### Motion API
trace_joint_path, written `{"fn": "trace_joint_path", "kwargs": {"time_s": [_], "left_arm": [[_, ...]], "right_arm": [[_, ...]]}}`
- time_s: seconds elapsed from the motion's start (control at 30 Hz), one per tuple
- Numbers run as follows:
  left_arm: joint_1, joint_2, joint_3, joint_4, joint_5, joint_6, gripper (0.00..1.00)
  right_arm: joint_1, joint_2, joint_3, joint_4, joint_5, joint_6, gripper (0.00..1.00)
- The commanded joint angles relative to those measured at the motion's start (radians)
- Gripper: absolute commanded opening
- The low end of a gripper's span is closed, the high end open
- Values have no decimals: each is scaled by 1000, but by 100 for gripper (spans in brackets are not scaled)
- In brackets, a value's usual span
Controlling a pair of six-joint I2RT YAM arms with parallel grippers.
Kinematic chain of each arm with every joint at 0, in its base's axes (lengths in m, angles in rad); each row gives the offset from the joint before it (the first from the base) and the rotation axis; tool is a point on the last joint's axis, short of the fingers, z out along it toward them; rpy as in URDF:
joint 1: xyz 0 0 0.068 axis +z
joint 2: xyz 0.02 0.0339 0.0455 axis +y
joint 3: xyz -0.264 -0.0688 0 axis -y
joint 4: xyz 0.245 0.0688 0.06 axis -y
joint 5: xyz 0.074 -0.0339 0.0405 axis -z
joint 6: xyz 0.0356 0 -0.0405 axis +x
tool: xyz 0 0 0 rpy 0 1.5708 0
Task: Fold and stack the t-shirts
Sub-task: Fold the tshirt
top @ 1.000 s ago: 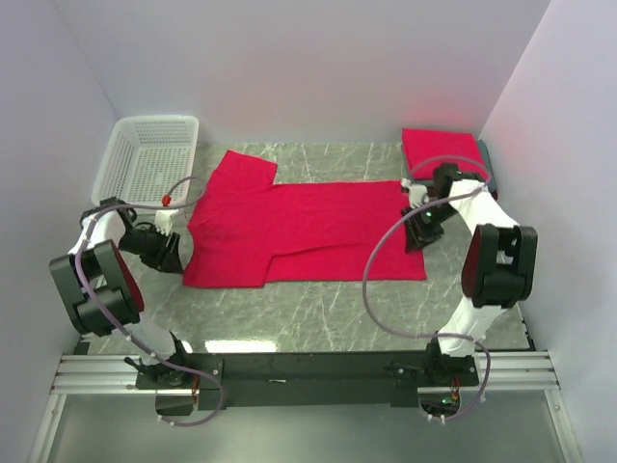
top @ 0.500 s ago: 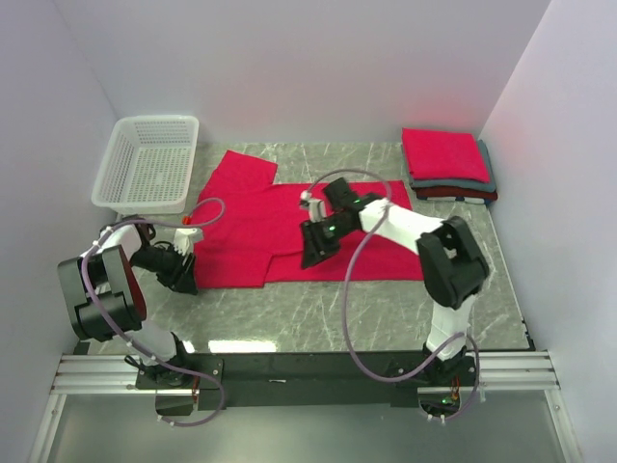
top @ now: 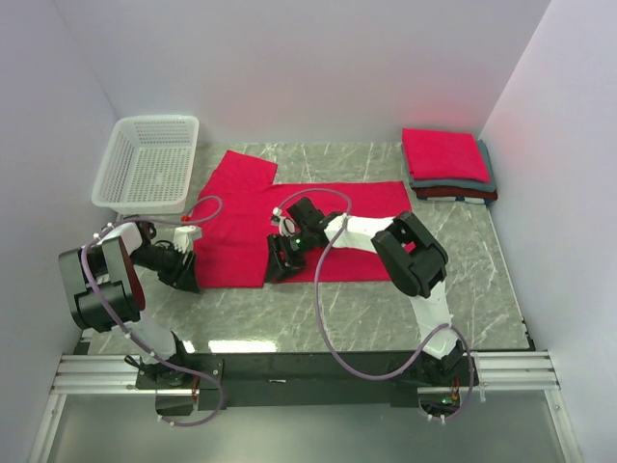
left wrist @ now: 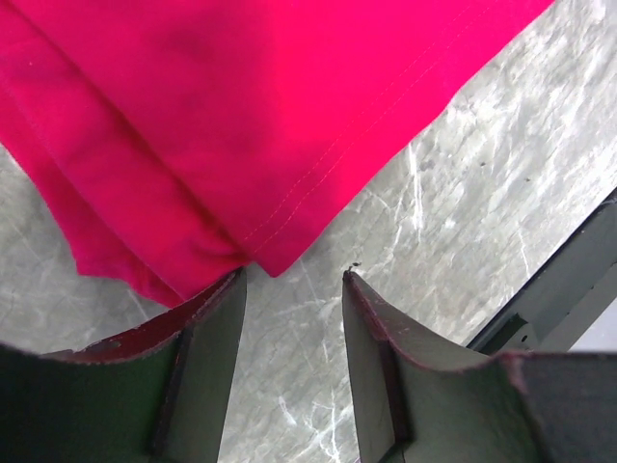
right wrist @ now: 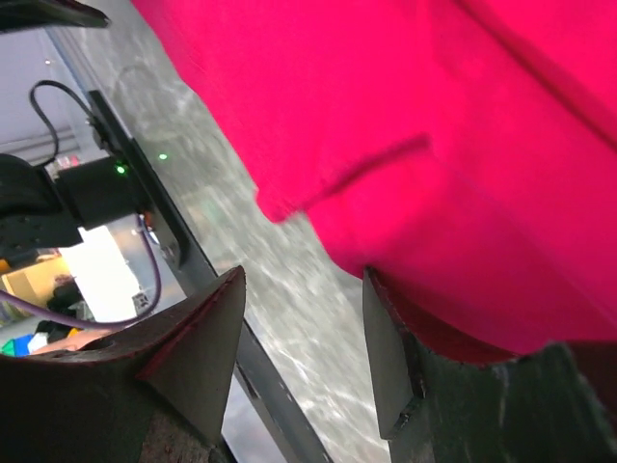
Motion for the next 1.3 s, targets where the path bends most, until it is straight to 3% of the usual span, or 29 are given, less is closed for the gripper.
{"fn": "trace_joint_path", "kwargs": {"time_s": [0.0,0.27,0.47,0.73,0.8,1.27], "left_arm": [[-8,28,-8,35,22,6,51],[-11,33,0,22,48,-5,50],[-11,45,24,-12,72,-4,43],[-11,39,40,-23,71,-4,16],[-10,45,44,-27,74,-2,14],[-11,53,40,-18,80,-4,11]], "right_arm": [[36,27,44,81,-21,70,59],[42,22,44,74,-25,75,59],[45,4,24,78,-29,79,57],[56,14,41,101,-51,124,56],[60,22,50,104,-55,135,56],[77,97,107,89,-35,178,54]]}}
